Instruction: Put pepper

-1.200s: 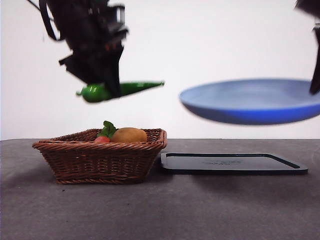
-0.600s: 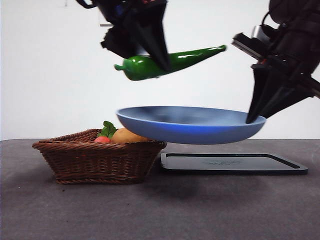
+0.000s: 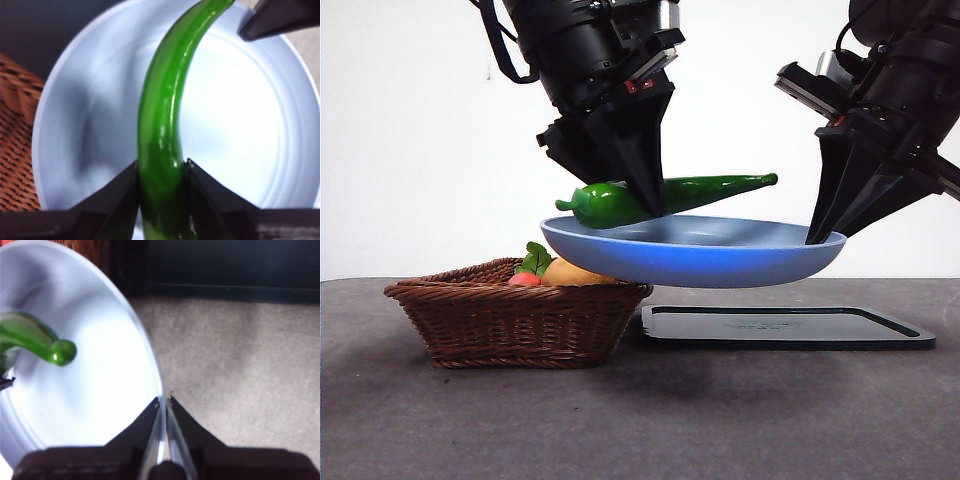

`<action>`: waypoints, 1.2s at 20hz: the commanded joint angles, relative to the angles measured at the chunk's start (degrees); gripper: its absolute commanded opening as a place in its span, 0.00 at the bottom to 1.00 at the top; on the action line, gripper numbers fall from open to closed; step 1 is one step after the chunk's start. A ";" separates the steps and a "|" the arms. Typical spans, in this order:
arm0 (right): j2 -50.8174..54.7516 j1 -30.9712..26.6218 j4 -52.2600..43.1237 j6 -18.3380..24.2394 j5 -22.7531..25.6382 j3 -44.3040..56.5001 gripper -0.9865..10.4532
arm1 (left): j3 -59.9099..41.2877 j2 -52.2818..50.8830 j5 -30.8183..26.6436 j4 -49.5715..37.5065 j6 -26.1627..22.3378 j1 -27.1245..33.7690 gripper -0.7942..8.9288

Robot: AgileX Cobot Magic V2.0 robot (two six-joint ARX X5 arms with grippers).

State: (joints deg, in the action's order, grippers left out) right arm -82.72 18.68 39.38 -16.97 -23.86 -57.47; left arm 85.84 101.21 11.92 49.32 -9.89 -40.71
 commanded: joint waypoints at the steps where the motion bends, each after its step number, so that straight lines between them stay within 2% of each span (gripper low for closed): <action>1: -0.61 0.26 -0.55 -0.31 -0.48 -1.11 0.09 | 0.76 1.99 -0.09 0.35 -0.70 -0.70 0.21; 4: -0.61 0.28 -0.94 -0.11 -3.08 -1.11 0.09 | 0.76 4.15 -0.07 1.44 -0.68 -0.94 0.21; 6: -0.61 0.31 -0.94 0.02 -3.08 -1.11 0.09 | 0.76 4.68 -0.07 1.64 -0.59 -1.01 0.22; 11: -0.61 0.26 -0.94 0.57 -3.06 -1.11 0.09 | 0.79 4.66 -0.37 1.36 0.87 -1.60 0.34; 16: -0.61 0.22 -0.28 0.98 -2.97 -1.11 0.09 | 0.90 3.39 -0.35 1.84 0.87 -1.70 0.34; 24: -0.61 0.13 -0.07 0.90 -2.93 -1.11 0.09 | 2.91 -4.31 -1.33 2.51 0.85 -1.64 0.34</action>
State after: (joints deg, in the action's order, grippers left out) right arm -82.72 18.68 39.77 -16.49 -26.26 -57.47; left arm 87.42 96.38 10.74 51.99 -9.37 -41.80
